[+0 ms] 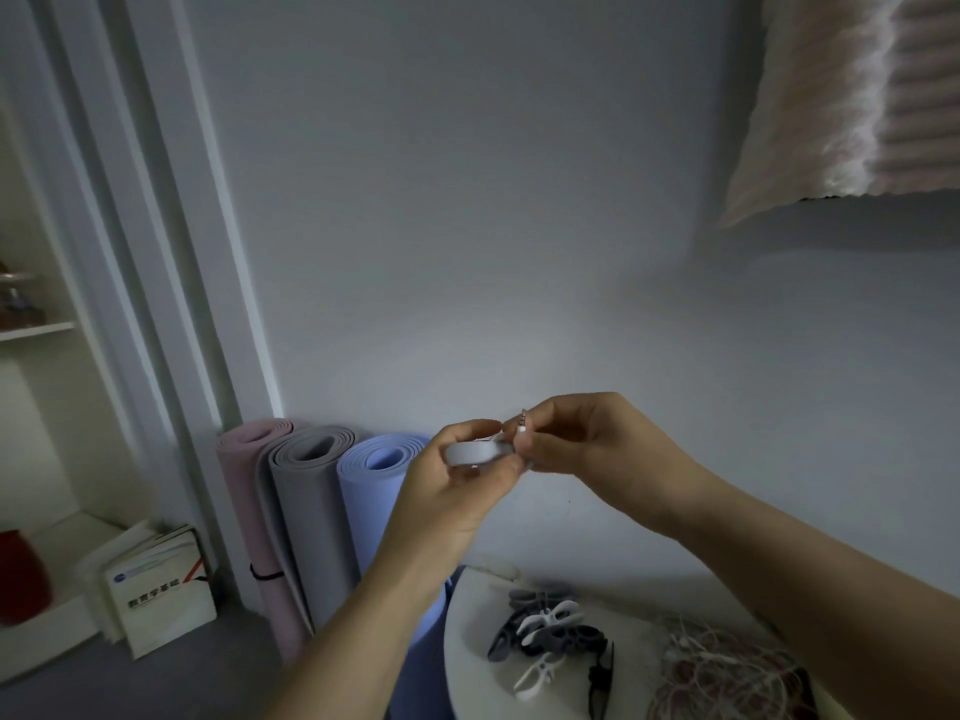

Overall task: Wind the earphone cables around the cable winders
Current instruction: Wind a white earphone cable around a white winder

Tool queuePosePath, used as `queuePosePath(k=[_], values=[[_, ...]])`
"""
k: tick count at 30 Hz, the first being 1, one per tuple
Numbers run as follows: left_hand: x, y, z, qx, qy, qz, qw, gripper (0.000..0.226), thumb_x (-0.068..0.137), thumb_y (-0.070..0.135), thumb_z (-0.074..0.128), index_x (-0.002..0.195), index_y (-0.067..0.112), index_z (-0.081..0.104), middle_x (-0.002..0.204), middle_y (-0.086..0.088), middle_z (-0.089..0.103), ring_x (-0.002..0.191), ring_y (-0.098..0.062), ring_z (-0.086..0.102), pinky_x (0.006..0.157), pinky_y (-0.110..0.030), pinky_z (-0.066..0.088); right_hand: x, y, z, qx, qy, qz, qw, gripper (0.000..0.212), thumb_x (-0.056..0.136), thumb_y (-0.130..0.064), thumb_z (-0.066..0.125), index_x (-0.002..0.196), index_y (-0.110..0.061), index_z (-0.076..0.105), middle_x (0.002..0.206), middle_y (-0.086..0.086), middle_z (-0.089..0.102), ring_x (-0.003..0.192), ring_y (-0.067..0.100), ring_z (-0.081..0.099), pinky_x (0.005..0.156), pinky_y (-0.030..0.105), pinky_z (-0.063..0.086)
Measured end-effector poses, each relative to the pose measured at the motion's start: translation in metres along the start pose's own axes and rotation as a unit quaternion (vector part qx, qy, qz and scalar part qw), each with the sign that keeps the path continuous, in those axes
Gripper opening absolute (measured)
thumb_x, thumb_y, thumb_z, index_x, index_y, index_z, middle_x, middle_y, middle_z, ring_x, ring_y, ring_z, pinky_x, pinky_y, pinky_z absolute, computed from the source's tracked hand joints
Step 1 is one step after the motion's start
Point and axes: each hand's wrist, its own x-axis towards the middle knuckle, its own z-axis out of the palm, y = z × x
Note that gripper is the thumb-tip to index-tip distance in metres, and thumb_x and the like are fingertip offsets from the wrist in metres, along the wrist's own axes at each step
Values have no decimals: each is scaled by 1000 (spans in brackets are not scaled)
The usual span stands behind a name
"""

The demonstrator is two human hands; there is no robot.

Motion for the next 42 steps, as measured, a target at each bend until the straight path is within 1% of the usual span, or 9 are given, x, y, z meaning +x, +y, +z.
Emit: queuePosePath(k=[7,17,21,24,26,32,36,39,42], values=[[-2,4,3,13,-2,15,1000,23,84,10,71,105,16,62,82,8,73,69,-9,69,74,-26,59,0,-7,1,-34,25,3,999,6,86,-14,67,83,-14,72,85,7,73,90,40,64,87,51,50],[-9,8,8,63,14,46,997,24,83,17,72,99,30,61,74,7,73,63,-8,69,65,-14,52,-1,-4,1,-25,33,16,999,5,84,-17,69,80,-13,70,80,4,73,90,54,56,82,62,46],[-10,5,8,96,19,60,993,28,83,18,72,100,35,59,74,7,73,67,-11,70,73,-25,56,1,-2,0,6,22,21,1000,7,82,-11,71,76,-12,69,83,11,73,88,41,64,88,52,50],[-10,5,7,116,20,74,990,33,83,13,72,98,40,59,76,9,71,69,-13,69,76,-33,57,2,-2,-4,48,0,28,998,6,81,-4,70,76,-6,68,81,12,71,76,21,67,79,27,55],[-9,5,7,126,20,85,988,36,82,12,72,97,42,60,80,9,70,69,-15,69,76,-37,58,3,-3,-6,70,-14,33,997,5,79,-2,71,77,-3,66,80,14,70,75,18,66,75,20,54],[-6,13,7,108,-42,58,992,35,86,15,68,109,37,55,78,7,71,68,-11,71,77,-24,55,5,-2,-14,152,-42,62,986,17,67,-19,71,77,-6,68,82,13,69,82,23,65,85,31,54],[-1,8,1,85,-58,24,994,33,86,15,69,109,36,56,83,9,69,63,-13,68,84,-37,55,0,3,-18,154,-38,78,984,33,75,-31,63,97,-7,68,94,8,70,89,20,66,88,32,54],[4,-1,-3,24,-48,-10,999,33,87,10,67,110,31,58,77,10,71,63,-10,66,78,-33,55,-5,9,-17,107,-23,83,991,22,85,-19,64,105,-10,65,100,7,70,94,19,67,83,31,56],[7,-8,-3,-26,-59,-44,997,37,88,4,65,113,30,59,84,5,70,65,-10,65,72,-28,52,-10,18,-17,49,12,77,996,9,90,-9,61,96,-10,67,90,6,71,85,18,68,79,27,56]])
